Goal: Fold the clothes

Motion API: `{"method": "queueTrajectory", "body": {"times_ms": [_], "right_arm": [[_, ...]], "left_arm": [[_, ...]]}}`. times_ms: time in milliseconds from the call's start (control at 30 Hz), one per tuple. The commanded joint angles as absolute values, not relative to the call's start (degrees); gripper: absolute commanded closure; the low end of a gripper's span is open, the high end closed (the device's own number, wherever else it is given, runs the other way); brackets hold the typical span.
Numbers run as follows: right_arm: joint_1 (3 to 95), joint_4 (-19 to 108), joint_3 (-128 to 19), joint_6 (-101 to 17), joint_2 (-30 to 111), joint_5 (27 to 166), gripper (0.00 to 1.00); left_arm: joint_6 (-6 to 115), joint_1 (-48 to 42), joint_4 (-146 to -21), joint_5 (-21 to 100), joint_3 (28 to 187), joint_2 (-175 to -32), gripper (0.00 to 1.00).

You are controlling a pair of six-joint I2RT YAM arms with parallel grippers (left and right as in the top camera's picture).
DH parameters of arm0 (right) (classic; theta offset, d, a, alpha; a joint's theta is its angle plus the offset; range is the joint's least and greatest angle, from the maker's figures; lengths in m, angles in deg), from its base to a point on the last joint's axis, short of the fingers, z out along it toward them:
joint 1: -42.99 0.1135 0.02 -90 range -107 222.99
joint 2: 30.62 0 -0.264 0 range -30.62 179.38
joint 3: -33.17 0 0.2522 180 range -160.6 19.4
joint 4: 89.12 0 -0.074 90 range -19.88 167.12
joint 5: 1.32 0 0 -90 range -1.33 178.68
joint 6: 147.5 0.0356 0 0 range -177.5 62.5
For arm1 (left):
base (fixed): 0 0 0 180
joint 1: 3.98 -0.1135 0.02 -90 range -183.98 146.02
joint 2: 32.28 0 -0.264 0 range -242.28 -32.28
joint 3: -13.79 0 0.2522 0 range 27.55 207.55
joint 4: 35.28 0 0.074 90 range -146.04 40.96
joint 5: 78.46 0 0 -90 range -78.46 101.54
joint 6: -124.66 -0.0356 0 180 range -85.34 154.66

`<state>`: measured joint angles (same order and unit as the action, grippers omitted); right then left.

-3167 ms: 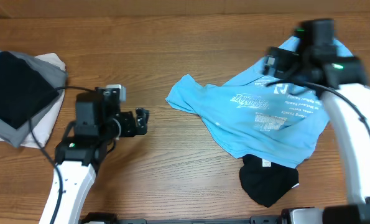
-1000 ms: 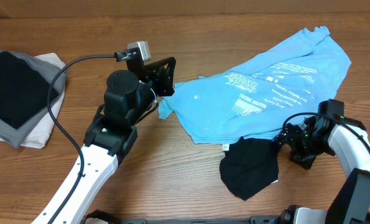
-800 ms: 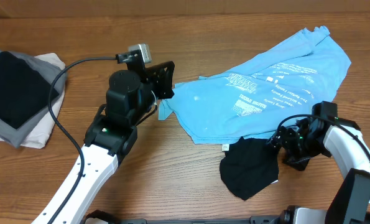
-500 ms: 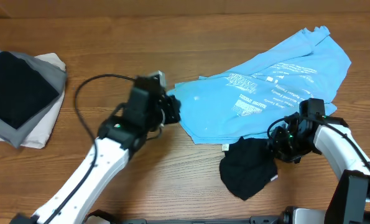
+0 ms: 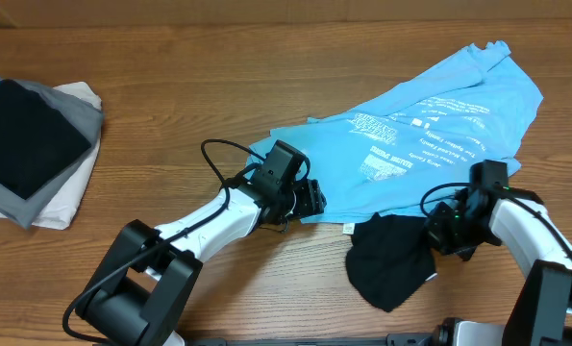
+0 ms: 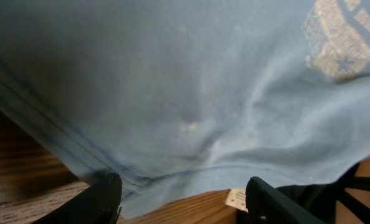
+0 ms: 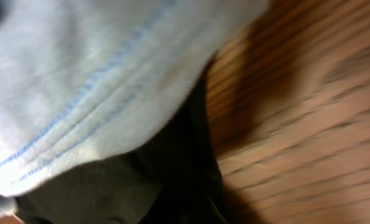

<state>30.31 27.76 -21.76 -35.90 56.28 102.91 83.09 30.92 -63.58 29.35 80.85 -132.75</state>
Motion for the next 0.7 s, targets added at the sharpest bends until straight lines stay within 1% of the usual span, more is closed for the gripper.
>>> {"method": "queueTrajectory", "body": {"times_ms": [0, 100, 167, 267, 400, 433, 500, 533, 567, 600, 667], "right_arm": [[26.7, 28.4, -21.3, -35.0, 56.2, 100.3, 0.96], [26.0, 28.5, -21.3, -35.2, 56.2, 100.2, 0.96], [26.0, 28.6, -21.3, -35.4, 56.2, 100.3, 0.96], [26.0, 28.8, -21.3, -35.4, 56.2, 100.3, 0.96], [26.0, 28.7, -21.3, -35.4, 56.2, 100.3, 0.96], [26.0, 28.7, -21.3, -35.4, 56.2, 100.3, 0.96], [26.0, 28.7, -21.3, -35.4, 56.2, 100.3, 0.96], [26.0, 28.6, -21.3, -35.4, 56.2, 100.3, 0.96], [26.0, 28.6, -21.3, -35.4, 56.2, 100.3, 0.96], [26.0, 28.7, -21.3, -35.4, 56.2, 100.3, 0.96], [26.0, 29.1, -21.3, -35.4, 56.2, 100.2, 0.96]], "left_arm": [[85.0, 31.2, -63.4, 28.8, 81.0, -134.2, 0.32], [85.1, 31.2, -65.1, 28.5, 81.0, -134.6, 0.31], [85.1, 31.2, -66.4, 28.5, 81.0, -134.6, 0.27], [85.1, 31.2, -66.3, 27.8, 81.0, -134.6, 0.27], [87.4, 31.6, -66.2, 28.0, 81.0, -135.6, 0.32], [88.0, 31.7, -65.7, 27.8, 81.0, -136.0, 0.36], [89.4, 31.8, -64.5, 28.0, 81.0, -137.3, 0.49], [90.3, 31.8, -63.7, 28.3, 81.0, -138.3, 0.6], [90.8, 31.8, -62.6, 29.1, 81.0, -139.0, 0.76], [90.8, 31.7, -60.9, 29.8, 81.1, -139.5, 0.96], [88.7, 30.6, -59.4, 30.2, 81.5, -139.1, 0.96]]}}
